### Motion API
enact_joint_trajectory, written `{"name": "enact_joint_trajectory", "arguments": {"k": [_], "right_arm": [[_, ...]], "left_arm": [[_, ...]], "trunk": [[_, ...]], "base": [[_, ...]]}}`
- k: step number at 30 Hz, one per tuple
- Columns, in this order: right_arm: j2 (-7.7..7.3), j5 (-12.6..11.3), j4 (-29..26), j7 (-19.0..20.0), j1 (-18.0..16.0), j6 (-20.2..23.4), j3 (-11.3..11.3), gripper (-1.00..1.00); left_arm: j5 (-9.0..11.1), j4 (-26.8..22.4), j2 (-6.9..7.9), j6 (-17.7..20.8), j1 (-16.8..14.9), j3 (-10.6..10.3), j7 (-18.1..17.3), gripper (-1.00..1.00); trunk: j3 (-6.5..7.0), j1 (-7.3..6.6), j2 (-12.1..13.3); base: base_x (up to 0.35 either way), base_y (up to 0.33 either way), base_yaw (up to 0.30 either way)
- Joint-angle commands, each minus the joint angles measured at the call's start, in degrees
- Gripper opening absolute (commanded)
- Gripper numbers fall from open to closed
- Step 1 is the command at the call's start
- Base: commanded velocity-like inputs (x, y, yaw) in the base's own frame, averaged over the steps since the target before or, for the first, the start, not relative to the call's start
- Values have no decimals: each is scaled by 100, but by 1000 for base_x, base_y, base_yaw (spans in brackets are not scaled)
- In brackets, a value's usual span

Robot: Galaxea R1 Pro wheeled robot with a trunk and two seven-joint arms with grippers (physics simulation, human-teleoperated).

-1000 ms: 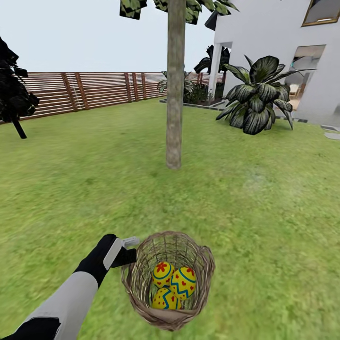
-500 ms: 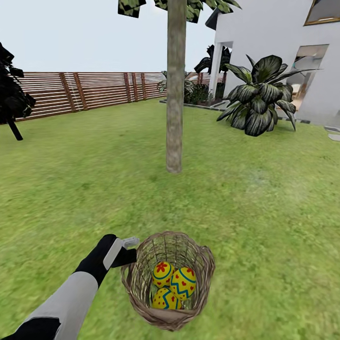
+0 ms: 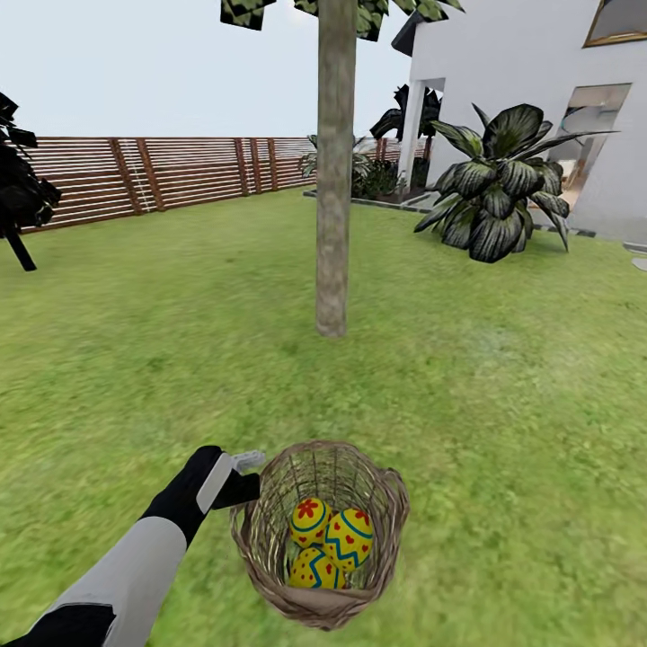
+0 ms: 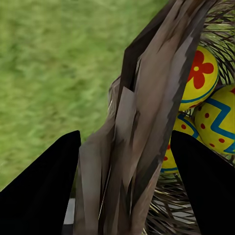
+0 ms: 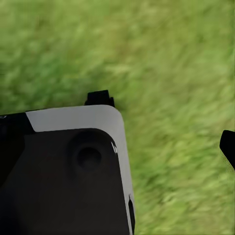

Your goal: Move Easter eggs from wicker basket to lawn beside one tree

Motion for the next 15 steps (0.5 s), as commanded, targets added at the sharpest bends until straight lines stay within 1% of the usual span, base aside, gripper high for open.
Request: {"name": "enact_joint_trajectory", "arguments": {"k": [1, 15], "right_arm": [[-5, 51, 24, 7, -9, -38, -49, 100], [-5, 52, 24, 3, -9, -37, -49, 100]], "left_arm": [[141, -9, -2, 9, -3, 4, 56, -100], [141, -11, 7, 9, -3, 13, 64, -100]], "trunk": [[-6, 4, -4], [-6, 4, -4]], "base": [[328, 0, 0], [328, 0, 0]]}}
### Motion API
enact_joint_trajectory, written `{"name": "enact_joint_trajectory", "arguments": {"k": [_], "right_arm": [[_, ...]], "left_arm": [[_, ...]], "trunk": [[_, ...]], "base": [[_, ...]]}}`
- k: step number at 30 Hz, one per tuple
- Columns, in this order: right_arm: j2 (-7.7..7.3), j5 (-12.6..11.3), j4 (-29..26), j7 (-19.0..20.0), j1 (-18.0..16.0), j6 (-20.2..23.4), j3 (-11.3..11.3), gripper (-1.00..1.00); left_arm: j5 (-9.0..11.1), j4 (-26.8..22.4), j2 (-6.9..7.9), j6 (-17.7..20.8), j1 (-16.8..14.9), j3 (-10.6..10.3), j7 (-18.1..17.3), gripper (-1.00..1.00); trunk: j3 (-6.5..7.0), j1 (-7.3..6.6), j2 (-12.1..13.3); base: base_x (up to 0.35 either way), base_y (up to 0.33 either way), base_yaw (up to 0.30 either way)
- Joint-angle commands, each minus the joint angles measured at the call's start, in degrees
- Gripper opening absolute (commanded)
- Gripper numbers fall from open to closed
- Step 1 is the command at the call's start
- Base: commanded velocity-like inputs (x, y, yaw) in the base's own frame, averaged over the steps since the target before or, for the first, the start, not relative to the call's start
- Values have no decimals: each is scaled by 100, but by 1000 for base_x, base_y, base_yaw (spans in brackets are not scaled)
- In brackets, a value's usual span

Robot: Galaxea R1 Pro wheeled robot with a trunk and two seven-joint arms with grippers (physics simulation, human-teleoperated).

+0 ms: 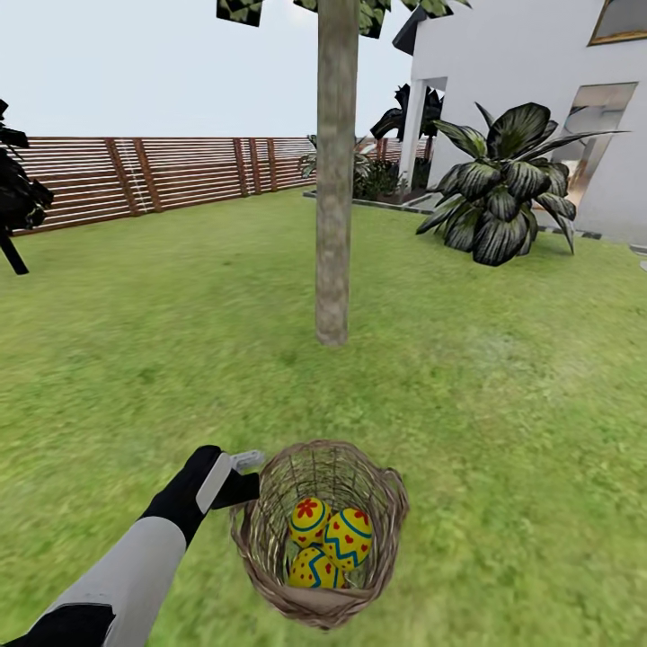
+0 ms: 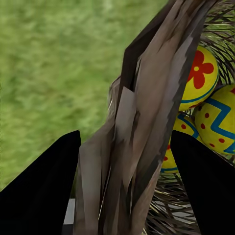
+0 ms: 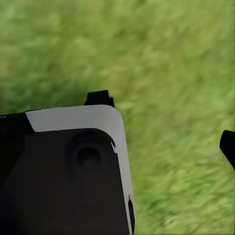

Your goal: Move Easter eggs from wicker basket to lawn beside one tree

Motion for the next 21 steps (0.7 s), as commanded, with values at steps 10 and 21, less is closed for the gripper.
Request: {"name": "enact_joint_trajectory", "arguments": {"k": [10, 21], "right_arm": [[-5, 51, 23, 9, -9, -38, -49, 100], [-5, 51, 24, 9, -9, -38, -49, 100]], "left_arm": [[141, -7, 3, 9, -4, 4, 56, -100], [140, -5, 4, 9, -4, 4, 56, -100]], "trunk": [[-6, 4, -4], [-6, 4, -4]], "base": [[328, 0, 0], [328, 0, 0]]}}
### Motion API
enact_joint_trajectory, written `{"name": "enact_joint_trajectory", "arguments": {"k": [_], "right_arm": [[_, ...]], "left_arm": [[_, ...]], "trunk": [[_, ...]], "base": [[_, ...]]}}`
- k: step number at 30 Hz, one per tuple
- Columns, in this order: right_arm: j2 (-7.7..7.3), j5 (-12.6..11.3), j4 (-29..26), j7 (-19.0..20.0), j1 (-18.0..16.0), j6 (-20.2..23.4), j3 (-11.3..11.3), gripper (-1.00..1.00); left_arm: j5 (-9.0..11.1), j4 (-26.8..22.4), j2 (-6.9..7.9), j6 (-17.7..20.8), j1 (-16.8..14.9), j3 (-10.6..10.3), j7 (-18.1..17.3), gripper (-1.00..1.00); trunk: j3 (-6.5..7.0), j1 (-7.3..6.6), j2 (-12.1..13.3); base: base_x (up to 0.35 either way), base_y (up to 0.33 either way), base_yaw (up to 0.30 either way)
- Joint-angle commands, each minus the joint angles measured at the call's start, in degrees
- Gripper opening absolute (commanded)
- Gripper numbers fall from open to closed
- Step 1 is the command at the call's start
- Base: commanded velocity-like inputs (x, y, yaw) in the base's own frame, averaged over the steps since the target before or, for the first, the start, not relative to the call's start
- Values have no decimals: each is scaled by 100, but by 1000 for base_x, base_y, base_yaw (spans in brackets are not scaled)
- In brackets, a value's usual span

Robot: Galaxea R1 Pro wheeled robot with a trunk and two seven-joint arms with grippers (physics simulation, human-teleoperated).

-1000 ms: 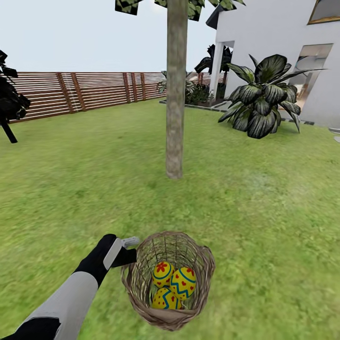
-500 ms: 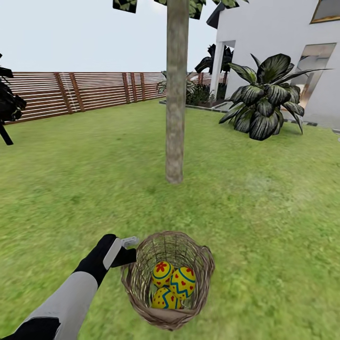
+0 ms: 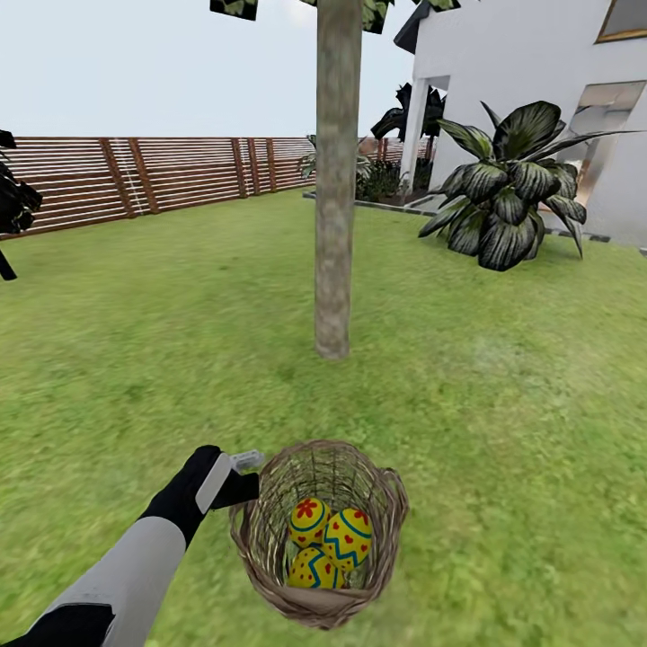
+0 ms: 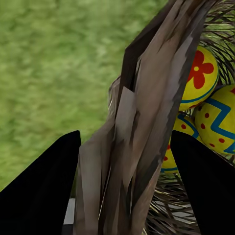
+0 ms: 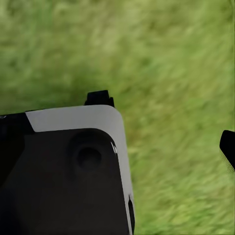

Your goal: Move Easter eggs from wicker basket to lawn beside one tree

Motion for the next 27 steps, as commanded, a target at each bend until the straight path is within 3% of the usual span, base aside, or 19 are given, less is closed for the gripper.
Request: {"name": "enact_joint_trajectory", "arguments": {"k": [1, 27], "right_arm": [[-5, 51, 25, 9, -9, -38, -49, 100], [-8, 82, -8, 18, -9, -37, -52, 100]], "left_arm": [[141, -7, -5, 9, -3, 4, 56, -100], [141, -7, 1, 9, -3, 4, 56, -100]], "trunk": [[-6, 4, -4], [-6, 4, -4]], "base": [[328, 0, 0], [328, 0, 0]]}}
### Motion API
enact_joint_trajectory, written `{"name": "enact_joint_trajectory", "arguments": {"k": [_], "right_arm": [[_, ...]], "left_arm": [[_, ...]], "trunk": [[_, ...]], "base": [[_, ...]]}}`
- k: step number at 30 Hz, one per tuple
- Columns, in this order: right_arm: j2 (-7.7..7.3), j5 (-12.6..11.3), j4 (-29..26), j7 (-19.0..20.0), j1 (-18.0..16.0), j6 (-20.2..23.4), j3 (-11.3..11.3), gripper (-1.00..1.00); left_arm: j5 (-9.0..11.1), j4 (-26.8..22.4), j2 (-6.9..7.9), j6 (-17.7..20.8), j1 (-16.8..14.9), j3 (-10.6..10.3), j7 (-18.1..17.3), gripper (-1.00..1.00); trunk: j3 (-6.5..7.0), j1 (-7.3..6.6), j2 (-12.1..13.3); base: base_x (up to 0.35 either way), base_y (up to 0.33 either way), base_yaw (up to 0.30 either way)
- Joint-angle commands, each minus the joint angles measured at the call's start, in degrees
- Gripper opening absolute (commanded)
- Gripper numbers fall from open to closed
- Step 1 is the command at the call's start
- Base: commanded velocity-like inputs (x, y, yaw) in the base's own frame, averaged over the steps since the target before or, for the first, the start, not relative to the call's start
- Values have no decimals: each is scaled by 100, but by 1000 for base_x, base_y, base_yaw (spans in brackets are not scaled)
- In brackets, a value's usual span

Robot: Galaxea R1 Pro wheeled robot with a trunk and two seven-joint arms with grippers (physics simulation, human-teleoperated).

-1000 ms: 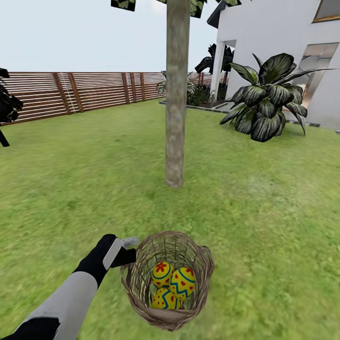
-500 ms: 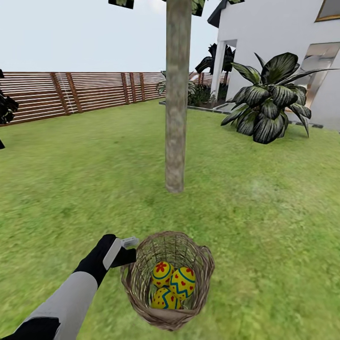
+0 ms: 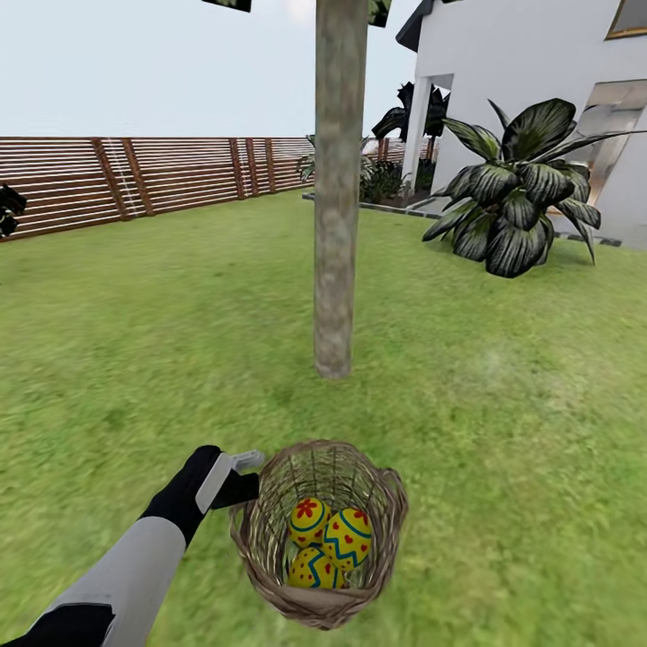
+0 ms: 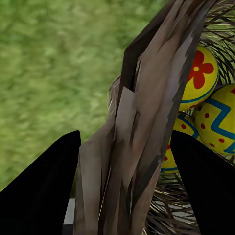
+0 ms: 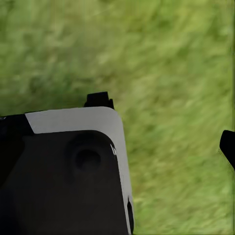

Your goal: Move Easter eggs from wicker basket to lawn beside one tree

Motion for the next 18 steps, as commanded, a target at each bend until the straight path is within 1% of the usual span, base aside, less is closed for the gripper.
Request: {"name": "enact_joint_trajectory", "arguments": {"k": [1, 6, 10, 15, 18], "right_arm": [[-3, 49, 26, 9, -9, -38, -47, 100], [-8, 65, 49, 9, -9, -30, -38, 100], [-26, 149, 13, 1, -9, -79, -29, 100], [-2, 147, 9, 14, -9, -118, -29, 100], [-1, 153, 13, 34, -9, -121, -29, 100]], "left_arm": [[138, -4, -2, 9, -3, 4, 56, -100], [138, -7, -2, 8, -3, 4, 56, -100], [138, -7, -2, 9, -3, 4, 56, -100], [138, -7, -2, 9, -3, 5, 56, -100], [138, -7, -2, 9, -3, 4, 56, -100]], "trunk": [[-6, 4, -4], [-6, 4, -4], [-6, 4, -4], [-6, 4, -4], [-6, 4, -4]], "base": [[328, 0, 0], [328, 0, 0], [328, 0, 0], [328, 0, 1], [328, 0, 194]]}}
